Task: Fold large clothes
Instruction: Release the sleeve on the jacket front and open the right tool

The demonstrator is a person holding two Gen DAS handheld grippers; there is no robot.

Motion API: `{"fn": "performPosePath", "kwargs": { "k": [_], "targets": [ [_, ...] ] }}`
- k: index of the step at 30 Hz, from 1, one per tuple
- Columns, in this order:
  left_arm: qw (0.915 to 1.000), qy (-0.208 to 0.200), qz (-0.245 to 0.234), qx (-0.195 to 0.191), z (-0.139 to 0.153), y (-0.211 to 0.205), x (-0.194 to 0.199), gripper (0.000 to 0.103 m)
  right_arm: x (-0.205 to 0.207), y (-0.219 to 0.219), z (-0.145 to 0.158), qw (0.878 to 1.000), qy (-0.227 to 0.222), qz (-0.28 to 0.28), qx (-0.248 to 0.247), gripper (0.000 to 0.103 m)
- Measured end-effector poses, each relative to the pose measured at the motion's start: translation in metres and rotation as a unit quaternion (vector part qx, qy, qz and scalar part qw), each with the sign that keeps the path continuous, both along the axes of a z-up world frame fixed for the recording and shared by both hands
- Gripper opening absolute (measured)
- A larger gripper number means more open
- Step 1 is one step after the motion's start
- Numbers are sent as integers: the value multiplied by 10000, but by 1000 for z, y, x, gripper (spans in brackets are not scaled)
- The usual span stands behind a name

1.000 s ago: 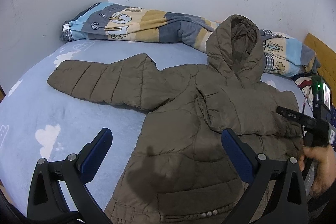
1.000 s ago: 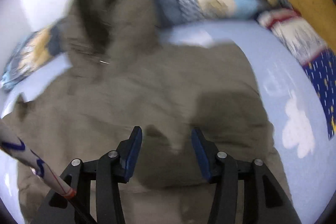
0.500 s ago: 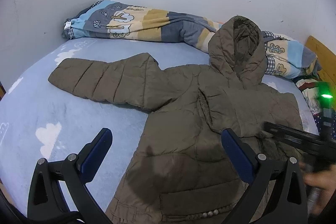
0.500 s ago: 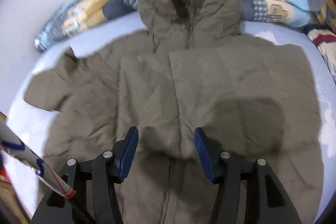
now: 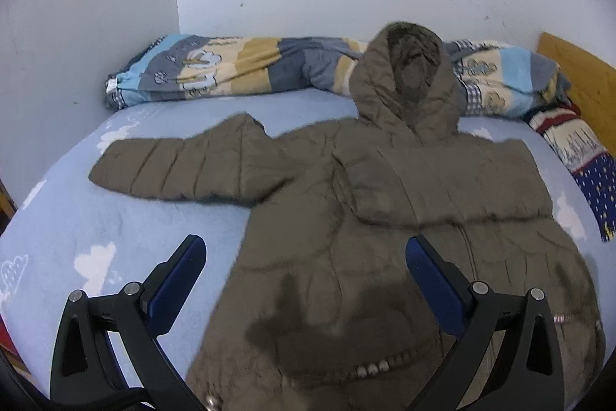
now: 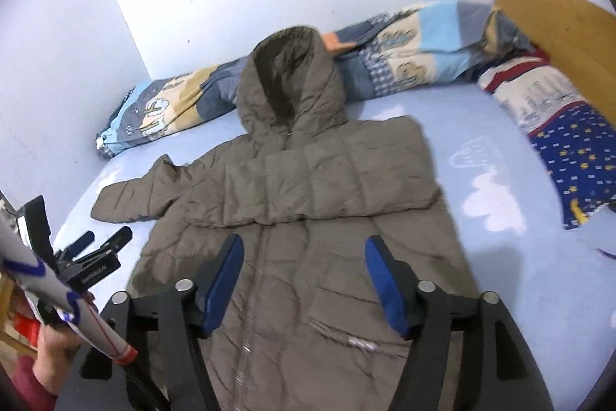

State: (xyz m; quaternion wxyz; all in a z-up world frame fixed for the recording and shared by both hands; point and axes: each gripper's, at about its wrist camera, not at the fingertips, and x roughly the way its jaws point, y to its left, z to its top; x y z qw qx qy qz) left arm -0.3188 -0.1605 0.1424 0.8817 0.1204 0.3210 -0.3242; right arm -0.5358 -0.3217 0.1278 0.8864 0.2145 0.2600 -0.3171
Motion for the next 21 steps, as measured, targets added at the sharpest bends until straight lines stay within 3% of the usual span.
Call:
{"fn": "performPosePath", "kwargs": {
  "k": [8, 13, 15, 21],
  "targets": [
    [9943, 574, -303, 841, -53, -11, -31, 103, -3, -19, -22, 9993, 196, -110, 286, 71],
    [9787, 1089, -434, 1685, -93, -23, -36, 103, 4, -24, -29, 9984, 173, 20, 545, 71],
    [9787, 1128, -425, 1665, -90, -20, -34, 103, 7, -24, -30, 9980, 163, 60, 605, 71],
    [9924, 872, -314, 815, -18, 6, -5, 103, 13, -22, -28, 9982, 135, 116, 576, 71]
  ]
}}
